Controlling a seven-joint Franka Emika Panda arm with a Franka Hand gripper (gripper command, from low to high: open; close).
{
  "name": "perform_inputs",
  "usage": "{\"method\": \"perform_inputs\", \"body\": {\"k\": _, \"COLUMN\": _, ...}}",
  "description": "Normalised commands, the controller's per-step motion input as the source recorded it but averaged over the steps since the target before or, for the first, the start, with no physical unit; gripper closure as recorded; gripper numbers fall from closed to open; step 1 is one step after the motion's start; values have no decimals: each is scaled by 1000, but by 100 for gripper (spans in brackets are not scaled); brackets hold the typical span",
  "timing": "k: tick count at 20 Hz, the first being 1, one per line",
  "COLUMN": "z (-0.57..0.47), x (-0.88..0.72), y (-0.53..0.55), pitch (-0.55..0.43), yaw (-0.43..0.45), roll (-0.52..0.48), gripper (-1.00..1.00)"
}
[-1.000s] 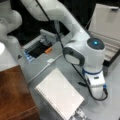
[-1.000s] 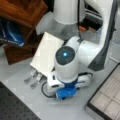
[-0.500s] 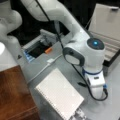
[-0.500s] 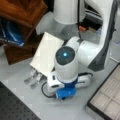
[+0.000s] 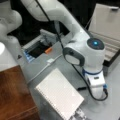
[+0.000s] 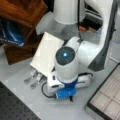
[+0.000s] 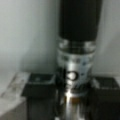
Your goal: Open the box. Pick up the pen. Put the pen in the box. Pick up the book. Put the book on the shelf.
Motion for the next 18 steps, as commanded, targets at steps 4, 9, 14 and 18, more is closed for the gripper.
{"method": "perform_inputs", "body": {"k": 4, "z": 13, "x": -196, "y": 204, "pitch": 2, "yaw": 54, "roll": -179, "gripper": 100}}
{"method": "perform_inputs", "body": {"k": 9, "z": 164, "x": -170, "y": 136, "pitch": 31, "yaw": 24, "roll": -196, "gripper": 100}}
{"method": "perform_inputs", "body": {"k": 14, "z": 292, "x": -102, "y": 52, "pitch": 81, "yaw": 13, "roll": -200, "gripper": 100}}
{"method": "perform_inputs", "body": {"k": 18, "z": 327, "x": -31, "y": 70, "pitch": 105, "yaw": -38, "roll": -169, "gripper": 100}}
